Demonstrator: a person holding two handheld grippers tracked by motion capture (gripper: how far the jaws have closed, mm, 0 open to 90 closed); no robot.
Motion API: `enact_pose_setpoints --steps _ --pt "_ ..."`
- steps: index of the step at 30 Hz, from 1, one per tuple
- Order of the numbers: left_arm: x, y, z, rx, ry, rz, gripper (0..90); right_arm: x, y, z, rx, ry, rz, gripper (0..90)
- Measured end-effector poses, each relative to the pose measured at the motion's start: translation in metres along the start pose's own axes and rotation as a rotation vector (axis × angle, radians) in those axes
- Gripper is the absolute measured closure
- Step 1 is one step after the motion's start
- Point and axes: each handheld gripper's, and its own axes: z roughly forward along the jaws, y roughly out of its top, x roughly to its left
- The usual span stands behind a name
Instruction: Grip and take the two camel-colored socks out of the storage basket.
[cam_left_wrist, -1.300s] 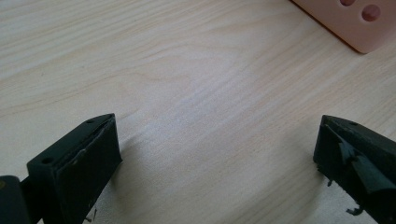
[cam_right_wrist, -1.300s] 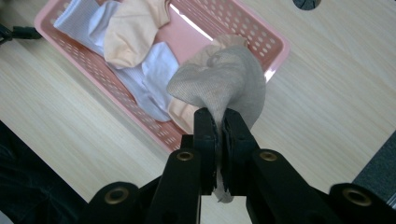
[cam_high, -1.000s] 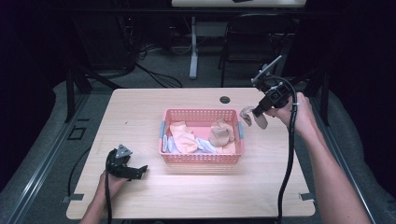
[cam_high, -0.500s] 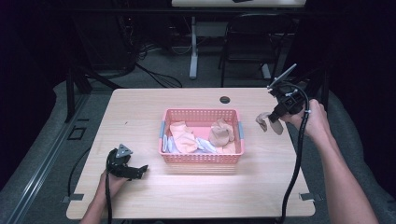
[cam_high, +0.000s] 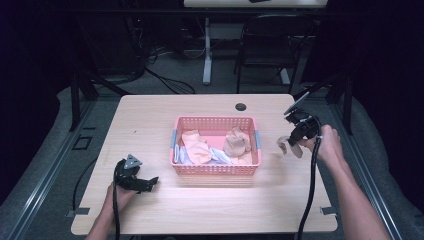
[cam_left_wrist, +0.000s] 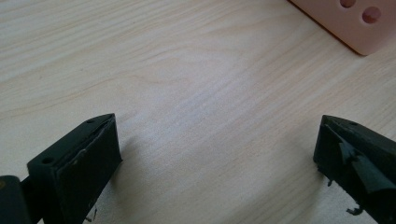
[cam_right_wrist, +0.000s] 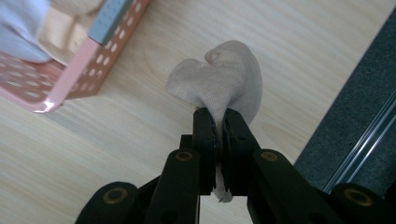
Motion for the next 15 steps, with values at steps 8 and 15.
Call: enact_pose_setpoints --steps 8,15 --pt "0.0 0.0 0.0 0.0 -0.001 0.0 0.3 -0.001 -0.008 0.039 0.012 0.027 0.034 84.8" --pt "0.0 0.0 0.0 0.0 0.0 0.0 0.3 -0.004 -0.017 0.067 0.074 0.037 0.058 75.5"
